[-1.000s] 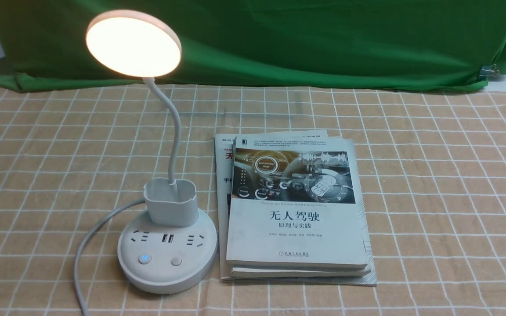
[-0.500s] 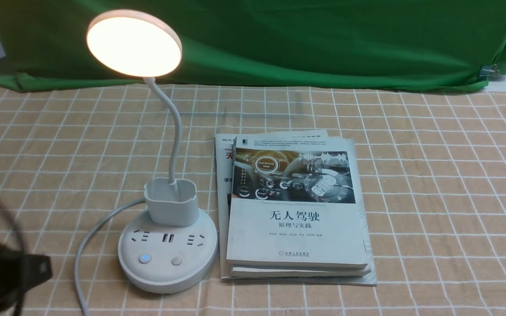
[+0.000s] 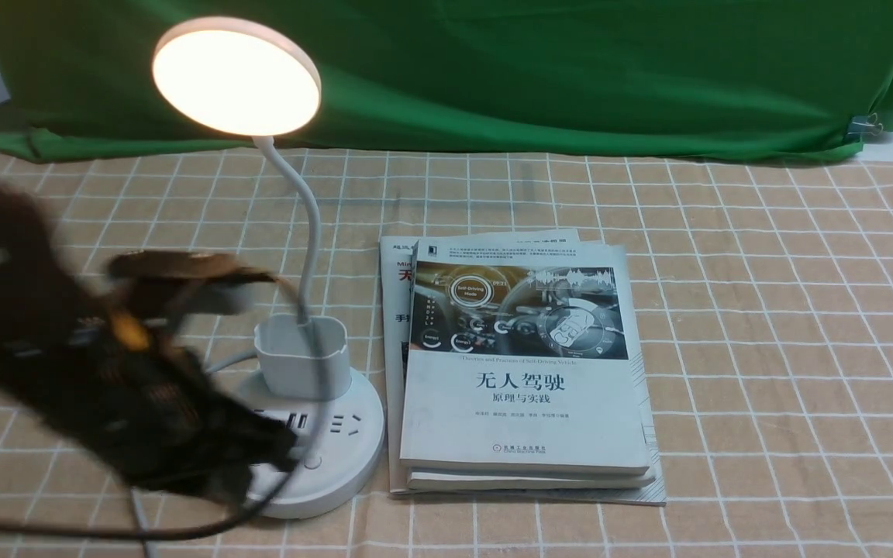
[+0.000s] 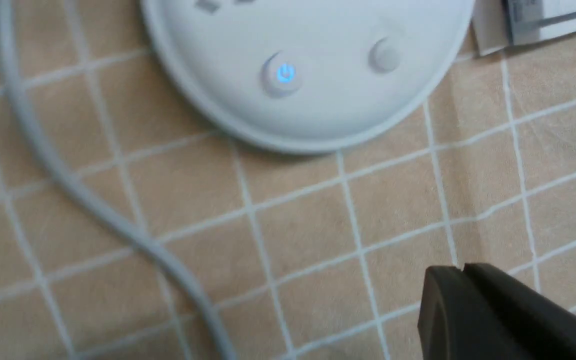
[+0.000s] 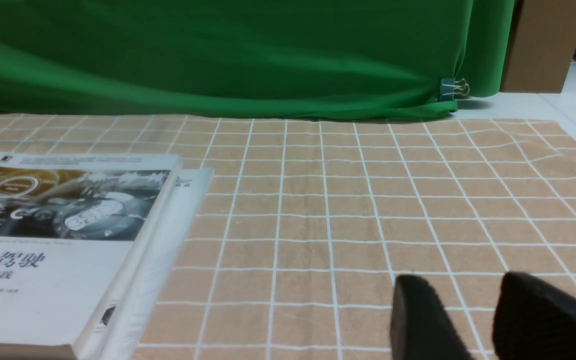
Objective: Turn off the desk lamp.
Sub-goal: Use the left arm to press the button switch on the lamp holder
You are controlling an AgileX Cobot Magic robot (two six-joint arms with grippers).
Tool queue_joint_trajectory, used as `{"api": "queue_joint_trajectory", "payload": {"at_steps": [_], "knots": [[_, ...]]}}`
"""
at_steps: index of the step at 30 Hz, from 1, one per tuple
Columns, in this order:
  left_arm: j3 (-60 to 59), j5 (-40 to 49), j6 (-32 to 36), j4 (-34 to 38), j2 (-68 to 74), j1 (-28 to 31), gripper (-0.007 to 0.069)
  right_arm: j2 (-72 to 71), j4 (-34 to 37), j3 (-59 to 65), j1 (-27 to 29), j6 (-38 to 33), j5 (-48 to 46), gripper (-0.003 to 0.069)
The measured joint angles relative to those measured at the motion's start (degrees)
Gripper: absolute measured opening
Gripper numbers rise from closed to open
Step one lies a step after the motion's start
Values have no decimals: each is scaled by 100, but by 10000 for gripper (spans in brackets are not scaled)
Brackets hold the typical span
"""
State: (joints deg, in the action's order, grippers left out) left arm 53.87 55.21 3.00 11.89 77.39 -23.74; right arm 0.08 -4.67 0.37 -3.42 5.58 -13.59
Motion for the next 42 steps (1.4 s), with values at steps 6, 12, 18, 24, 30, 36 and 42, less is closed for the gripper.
{"api": "queue_joint_trajectory", "payload": {"at_steps": [6,12,18,24,30,36,42], "knots": [[638,126,-100,-271,848,-588,6,0,0,0,0,0,0,242],[917,89,-108,-551,1409,-604,6,0,0,0,0,0,0,242],[923,-149,-108,-654,1698,-604,6,0,0,0,0,0,0,242],[923,-464,-108,-687,2022,-560,6,0,0,0,0,0,0,242],[995,-525,-108,-680,2309,-560,6,0,0,0,0,0,0,242],[1000,-514,-108,-655,2223,-560,6,0,0,0,0,0,0,242],[981,-437,-108,-732,1802,-560,6,0,0,0,0,0,0,242]]}}
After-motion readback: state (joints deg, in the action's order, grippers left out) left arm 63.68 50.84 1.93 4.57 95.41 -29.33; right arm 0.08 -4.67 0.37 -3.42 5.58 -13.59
